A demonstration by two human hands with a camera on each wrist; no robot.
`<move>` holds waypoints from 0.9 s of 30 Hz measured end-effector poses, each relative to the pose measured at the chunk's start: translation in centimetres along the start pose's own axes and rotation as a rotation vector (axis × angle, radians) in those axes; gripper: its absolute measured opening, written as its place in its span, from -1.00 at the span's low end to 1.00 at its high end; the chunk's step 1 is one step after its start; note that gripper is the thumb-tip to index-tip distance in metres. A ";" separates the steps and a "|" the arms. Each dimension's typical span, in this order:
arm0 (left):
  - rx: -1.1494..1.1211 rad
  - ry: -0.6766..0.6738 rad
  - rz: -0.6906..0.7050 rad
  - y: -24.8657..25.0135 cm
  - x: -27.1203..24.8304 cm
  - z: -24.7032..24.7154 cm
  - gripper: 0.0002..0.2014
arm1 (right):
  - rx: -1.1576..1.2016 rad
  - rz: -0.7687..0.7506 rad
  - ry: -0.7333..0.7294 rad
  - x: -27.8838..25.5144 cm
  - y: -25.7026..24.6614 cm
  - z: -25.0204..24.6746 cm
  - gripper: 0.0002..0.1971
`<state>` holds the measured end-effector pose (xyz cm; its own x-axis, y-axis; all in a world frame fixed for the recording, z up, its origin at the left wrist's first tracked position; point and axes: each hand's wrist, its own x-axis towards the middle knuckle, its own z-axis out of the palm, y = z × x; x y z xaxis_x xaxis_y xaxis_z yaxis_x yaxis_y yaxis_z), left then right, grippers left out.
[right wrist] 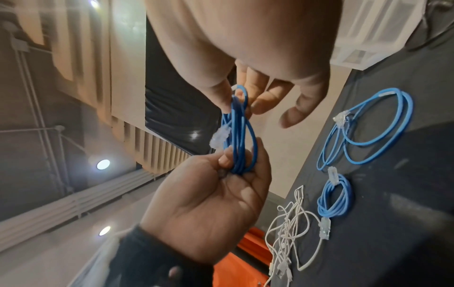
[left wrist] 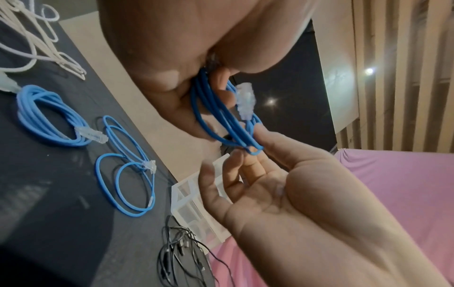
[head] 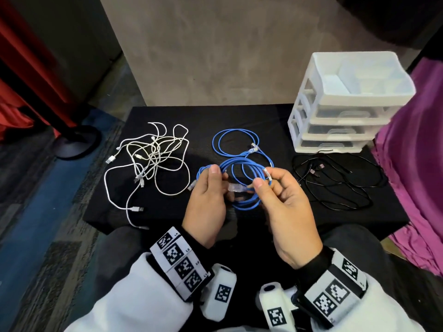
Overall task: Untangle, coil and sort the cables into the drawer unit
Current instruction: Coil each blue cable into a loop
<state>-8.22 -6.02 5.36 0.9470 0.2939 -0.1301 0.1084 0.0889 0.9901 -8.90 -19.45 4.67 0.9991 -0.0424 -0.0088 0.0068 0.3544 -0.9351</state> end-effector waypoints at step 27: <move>-0.347 -0.154 -0.272 0.1 -0.2 0.7 -0.69 | -0.140 0.134 -0.273 1.0 1.0 -2.5 -0.59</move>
<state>-8.15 -6.75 5.50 0.9347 0.0735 -0.3477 0.2764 0.4645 0.8413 -7.99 -21.48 2.86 0.9653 0.2547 -0.0572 -0.1122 0.2070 -0.9719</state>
